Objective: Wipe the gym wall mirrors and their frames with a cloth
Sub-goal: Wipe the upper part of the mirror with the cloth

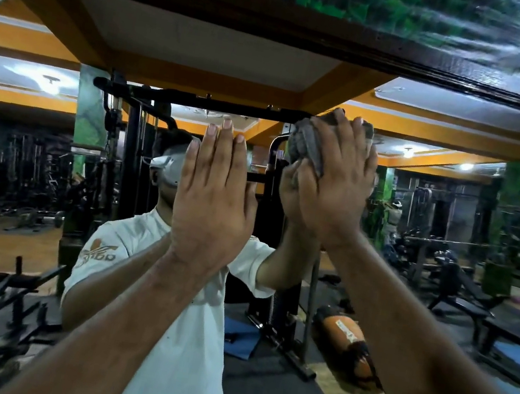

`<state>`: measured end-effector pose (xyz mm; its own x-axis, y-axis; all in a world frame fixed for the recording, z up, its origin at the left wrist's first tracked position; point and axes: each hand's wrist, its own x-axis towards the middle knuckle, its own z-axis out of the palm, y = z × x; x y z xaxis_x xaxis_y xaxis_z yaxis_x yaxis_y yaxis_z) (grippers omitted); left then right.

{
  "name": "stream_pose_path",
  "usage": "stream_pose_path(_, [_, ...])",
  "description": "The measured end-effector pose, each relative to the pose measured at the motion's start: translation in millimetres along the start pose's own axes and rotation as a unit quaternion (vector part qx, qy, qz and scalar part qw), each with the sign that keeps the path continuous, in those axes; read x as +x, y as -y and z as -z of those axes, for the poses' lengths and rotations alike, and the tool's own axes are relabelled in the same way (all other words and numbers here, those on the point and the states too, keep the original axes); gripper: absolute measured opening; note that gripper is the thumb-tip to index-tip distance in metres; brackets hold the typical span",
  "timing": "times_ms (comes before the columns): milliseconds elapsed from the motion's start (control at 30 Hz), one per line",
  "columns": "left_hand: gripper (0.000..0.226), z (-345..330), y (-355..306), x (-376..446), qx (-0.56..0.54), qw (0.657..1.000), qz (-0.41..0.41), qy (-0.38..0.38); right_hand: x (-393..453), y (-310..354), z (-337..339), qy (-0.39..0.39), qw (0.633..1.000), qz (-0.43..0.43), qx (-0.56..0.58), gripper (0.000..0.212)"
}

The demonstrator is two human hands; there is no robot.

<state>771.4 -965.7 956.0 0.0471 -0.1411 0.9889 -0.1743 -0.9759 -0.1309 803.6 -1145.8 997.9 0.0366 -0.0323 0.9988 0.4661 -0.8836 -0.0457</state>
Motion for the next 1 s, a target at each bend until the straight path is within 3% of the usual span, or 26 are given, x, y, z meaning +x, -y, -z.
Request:
stream_pose_path(200, [0.062, 0.3, -8.3, -0.3, -0.038, 0.999, 0.029, -0.011, -15.6, -17.1, 7.3, 0.053, 0.980, 0.190, 0.009, 0.059])
stream_pose_path(267, [0.056, -1.2, -14.7, 1.7, -0.069, 0.997, 0.012, -0.020, -2.2, -31.0, 14.1, 0.049, 0.986, 0.159, -0.002, 0.061])
stream_pose_path(400, [0.055, -8.2, -24.2, 11.0, -0.080, 0.996, -0.023, -0.013, 22.0, -22.9, 11.8, -0.003, 1.000, -0.021, -0.003, 0.068])
stream_pose_path(467, [0.056, -11.0, -28.2, 13.4, -0.077, 0.997, -0.022, -0.016, 9.5, -16.7, 7.8, 0.020, 1.000, 0.013, 0.010, 0.067])
stream_pose_path(567, [0.058, -14.4, -36.3, 9.3, -0.077, 0.997, -0.026, -0.008, -18.8, -38.9, 13.1, 0.065, 0.987, 0.147, 0.001, 0.064])
stream_pose_path(633, [0.058, -15.6, -44.1, 8.4, -0.078, 0.996, -0.040, -0.004, -16.9, -64.7, 24.3, 0.076, 0.982, 0.174, -0.019, 0.064])
stream_pose_path(767, [0.060, -14.9, -65.1, 17.3, -0.077, 0.996, -0.045, 0.017, 18.7, -81.2, 32.2, 0.017, 0.999, 0.009, -0.041, 0.075])
stream_pose_path(833, [0.062, -16.3, -76.9, 22.2, -0.081, 0.996, -0.033, 0.030, 23.4, -79.0, 28.3, 0.003, 0.999, -0.025, -0.047, 0.074])
stream_pose_path(1000, [0.059, -33.3, -108.1, 21.0, -0.093, 0.994, -0.041, 0.031, -25.6, -129.9, 38.3, 0.070, 0.978, 0.194, -0.027, 0.070])
